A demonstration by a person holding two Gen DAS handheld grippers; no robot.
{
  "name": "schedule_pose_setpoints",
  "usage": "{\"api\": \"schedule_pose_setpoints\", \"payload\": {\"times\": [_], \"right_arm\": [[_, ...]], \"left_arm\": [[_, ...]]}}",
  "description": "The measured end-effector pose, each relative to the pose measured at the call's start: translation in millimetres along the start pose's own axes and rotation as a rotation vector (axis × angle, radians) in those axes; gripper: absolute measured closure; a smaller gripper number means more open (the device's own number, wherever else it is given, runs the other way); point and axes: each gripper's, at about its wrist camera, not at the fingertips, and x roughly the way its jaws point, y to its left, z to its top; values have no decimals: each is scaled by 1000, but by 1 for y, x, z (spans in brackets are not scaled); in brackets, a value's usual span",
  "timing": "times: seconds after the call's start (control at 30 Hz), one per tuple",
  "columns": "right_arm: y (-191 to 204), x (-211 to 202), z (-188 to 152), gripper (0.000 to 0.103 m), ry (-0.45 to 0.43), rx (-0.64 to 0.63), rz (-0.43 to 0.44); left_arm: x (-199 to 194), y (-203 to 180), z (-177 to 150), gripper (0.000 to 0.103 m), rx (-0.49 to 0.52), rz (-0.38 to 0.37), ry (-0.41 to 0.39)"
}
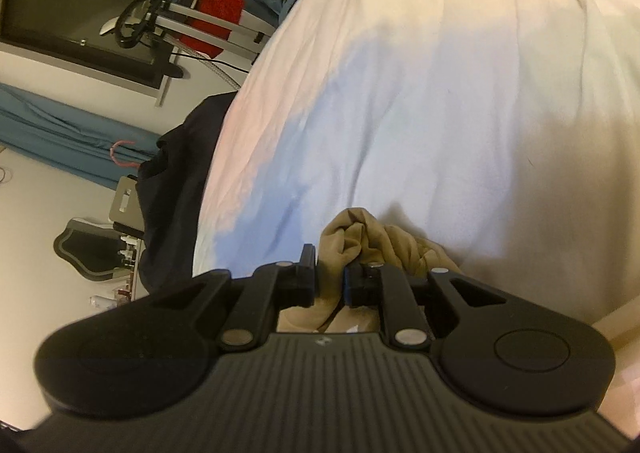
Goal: Fold clothes
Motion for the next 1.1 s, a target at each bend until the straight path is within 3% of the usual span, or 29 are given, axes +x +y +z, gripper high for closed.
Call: {"api": "schedule_pose_setpoints", "payload": {"times": [0.03,0.07,0.13,0.17,0.2,0.27,0.33,0.4,0.47,0.53,0.57,0.73,0.83,1.0,1.1], "right_arm": [[0,-4,-2,82,-7,-3,11],[0,-9,-4,71,-17,-5,28],[5,-22,-8,43,-48,-10,92],[8,-29,-10,22,-64,-12,124],[10,-35,-12,14,-79,-15,156],[16,-49,-17,15,-113,-33,211],[26,-68,-24,14,-161,-119,216],[37,-85,-31,14,-209,-220,214],[49,-99,-43,15,-262,-392,179],[59,-104,-56,21,-275,-556,141],[63,-102,-62,33,-262,-620,100],[61,-69,-82,61,-170,-753,-69],[56,-54,-87,64,-142,-771,-125],[53,-45,-92,66,-143,-794,-146],[51,-41,-96,66,-143,-808,-158]], "left_arm": [[-2,-4,-1,79,29,12,-1],[-4,-7,-3,76,59,24,-2],[-12,-19,-7,47,128,34,-21],[-16,-25,-9,42,164,37,-32],[-21,-31,-11,36,199,40,-43],[-36,-45,-18,29,285,54,-88],[-54,-58,-25,13,374,70,-138],[-68,-69,-36,7,482,94,-179],[-78,-76,-49,6,586,168,-241],[-83,-84,-61,5,673,210,-275],[-84,-85,-66,5,705,213,-277],[-74,-77,-78,4,692,220,-215],[-59,-69,-87,4,702,302,-233],[-33,-49,-89,6,655,357,-153],[-31,-47,-88,6,655,361,-148]]}}
